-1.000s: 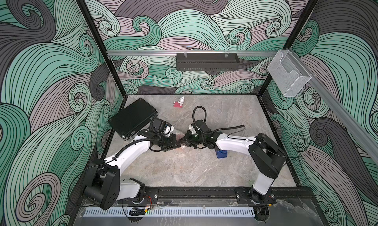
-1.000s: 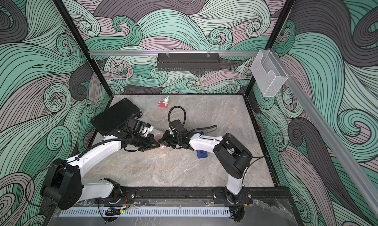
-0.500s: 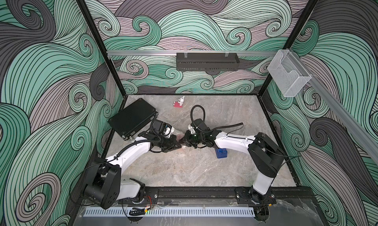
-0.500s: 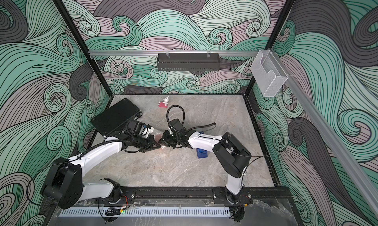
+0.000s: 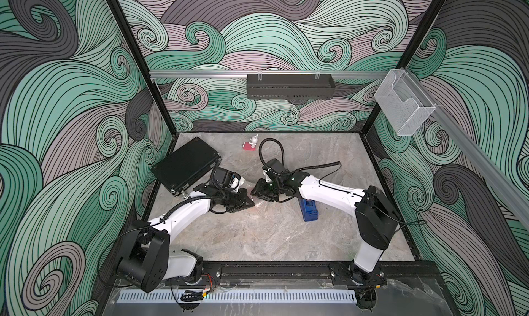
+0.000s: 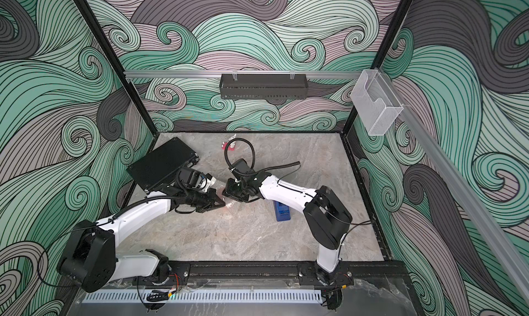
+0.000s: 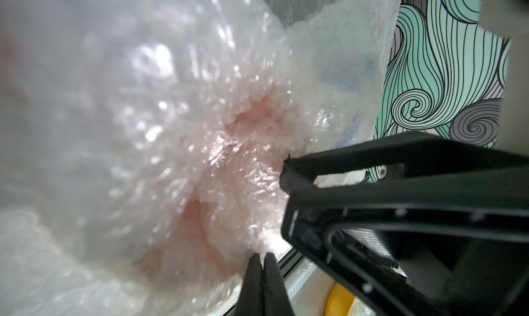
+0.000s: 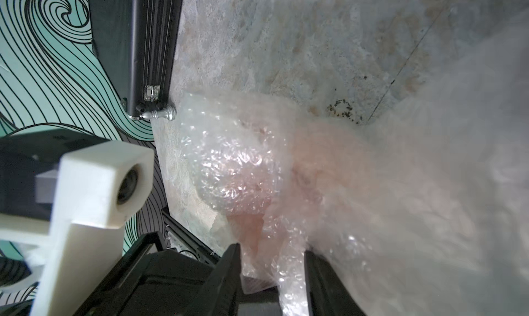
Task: Wrap mugs in bubble wrap
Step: Stick the tape on the bubble wrap.
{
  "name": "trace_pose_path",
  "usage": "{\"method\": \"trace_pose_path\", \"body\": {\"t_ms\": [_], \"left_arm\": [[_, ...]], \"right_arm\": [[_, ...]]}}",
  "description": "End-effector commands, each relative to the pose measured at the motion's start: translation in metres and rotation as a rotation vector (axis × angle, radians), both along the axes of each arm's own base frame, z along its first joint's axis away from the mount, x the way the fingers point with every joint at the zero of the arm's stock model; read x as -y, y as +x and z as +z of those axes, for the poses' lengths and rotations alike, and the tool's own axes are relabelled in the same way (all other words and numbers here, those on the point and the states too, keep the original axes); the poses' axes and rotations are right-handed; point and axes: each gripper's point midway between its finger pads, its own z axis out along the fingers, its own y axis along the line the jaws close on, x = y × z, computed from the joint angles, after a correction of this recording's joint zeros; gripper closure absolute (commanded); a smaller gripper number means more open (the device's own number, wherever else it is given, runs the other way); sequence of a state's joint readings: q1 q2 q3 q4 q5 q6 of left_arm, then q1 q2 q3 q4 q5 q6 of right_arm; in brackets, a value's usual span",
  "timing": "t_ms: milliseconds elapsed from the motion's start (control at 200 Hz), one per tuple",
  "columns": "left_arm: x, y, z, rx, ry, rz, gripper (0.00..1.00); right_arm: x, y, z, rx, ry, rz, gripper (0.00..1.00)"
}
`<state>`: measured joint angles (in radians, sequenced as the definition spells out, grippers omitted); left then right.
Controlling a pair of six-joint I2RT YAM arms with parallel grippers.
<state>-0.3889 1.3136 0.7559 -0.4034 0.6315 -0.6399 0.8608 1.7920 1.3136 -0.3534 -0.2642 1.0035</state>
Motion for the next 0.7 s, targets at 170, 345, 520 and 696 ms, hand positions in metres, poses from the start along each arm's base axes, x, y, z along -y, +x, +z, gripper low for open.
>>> {"method": "trace_pose_path", "body": {"t_ms": [170, 345, 520, 696], "left_arm": [[-0.018, -0.007, -0.031, -0.063, 0.124, 0.045, 0.97], [-0.019, -0.006, -0.031, -0.061, 0.127, 0.046, 0.97], [-0.019, -0.005, -0.032, -0.057, 0.130, 0.048, 0.97], [-0.019, -0.005, -0.032, -0.058, 0.134, 0.048, 0.97]], "right_arm": [[0.014, 0.000, 0.020, 0.102, -0.111, 0.038, 0.58], [0.012, 0.000, 0.054, 0.199, -0.077, 0.094, 0.53], [-0.008, -0.011, 0.052, 0.172, 0.003, 0.207, 0.91], [-0.019, -0.015, 0.034, 0.136, 0.032, 0.248, 1.00]]}}
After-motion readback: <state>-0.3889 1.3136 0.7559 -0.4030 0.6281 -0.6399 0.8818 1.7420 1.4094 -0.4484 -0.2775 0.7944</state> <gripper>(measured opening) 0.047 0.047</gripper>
